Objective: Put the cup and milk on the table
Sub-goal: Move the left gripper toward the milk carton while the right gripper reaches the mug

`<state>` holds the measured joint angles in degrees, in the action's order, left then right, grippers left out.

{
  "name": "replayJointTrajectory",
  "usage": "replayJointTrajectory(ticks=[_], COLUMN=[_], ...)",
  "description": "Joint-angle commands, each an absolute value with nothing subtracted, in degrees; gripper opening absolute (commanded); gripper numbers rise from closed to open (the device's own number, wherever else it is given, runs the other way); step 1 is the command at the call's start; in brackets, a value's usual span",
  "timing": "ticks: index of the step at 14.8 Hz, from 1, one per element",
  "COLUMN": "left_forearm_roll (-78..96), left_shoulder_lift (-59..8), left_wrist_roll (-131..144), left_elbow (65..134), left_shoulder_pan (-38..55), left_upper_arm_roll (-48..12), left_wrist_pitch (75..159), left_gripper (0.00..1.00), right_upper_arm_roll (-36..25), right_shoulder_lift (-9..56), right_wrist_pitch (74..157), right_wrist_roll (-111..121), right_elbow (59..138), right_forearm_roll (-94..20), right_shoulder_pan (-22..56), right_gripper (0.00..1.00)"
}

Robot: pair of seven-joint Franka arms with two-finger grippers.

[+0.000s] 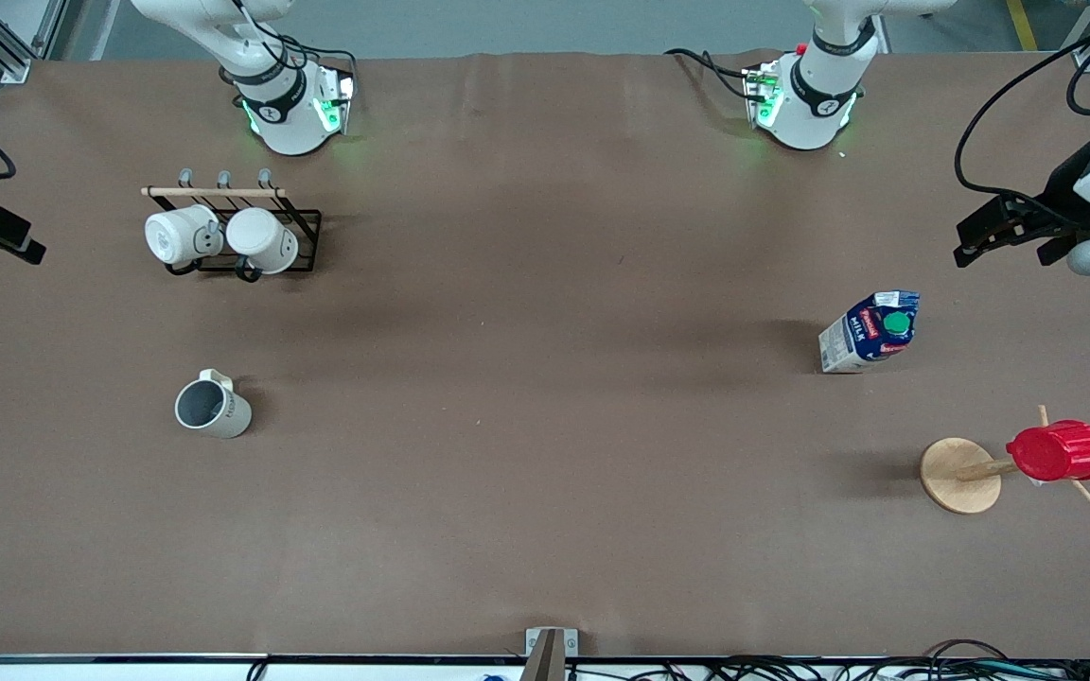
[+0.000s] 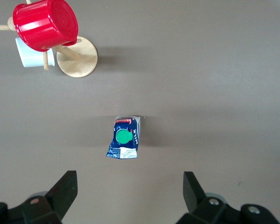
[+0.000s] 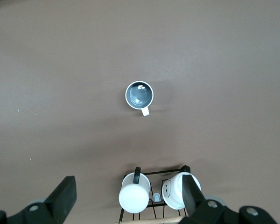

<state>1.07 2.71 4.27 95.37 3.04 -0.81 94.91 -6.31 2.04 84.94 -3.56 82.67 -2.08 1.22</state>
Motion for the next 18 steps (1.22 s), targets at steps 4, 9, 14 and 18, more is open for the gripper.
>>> replayJointTrajectory(ticks=[4,9,14,18], left_forearm_roll=[0.1,0.9,0.8,0.6], left_shoulder_lift=[3.0,2.8,2.8,2.8], left_wrist_roll=[3.6,4.0,4.3,3.7], left_elbow=[95.5,95.1,100.0,107.6], left_shoulder_pan=[3.3,3.1,3.0,2.6], left_upper_arm_roll=[-0.9,-0.4,-0.4,-0.4], left_wrist_pitch=[95.1,94.8,98.0,105.7], left_gripper=[1.00,1.00,1.00,1.00], right_upper_arm_roll=[-5.9,-5.9,-6.0,-5.9], right_shoulder_lift=[1.1,1.1,1.2,3.9], right_wrist_pitch=[85.1,85.1,85.2,87.3], right_wrist_roll=[-3.8,-3.8,-3.5,-2.5], right_elbow=[83.1,83.1,83.1,85.0], right_forearm_roll=[-1.8,-1.8,-1.8,-2.3], right_shoulder_pan=[1.0,1.0,0.9,1.8], right_gripper=[1.00,1.00,1.00,1.00])
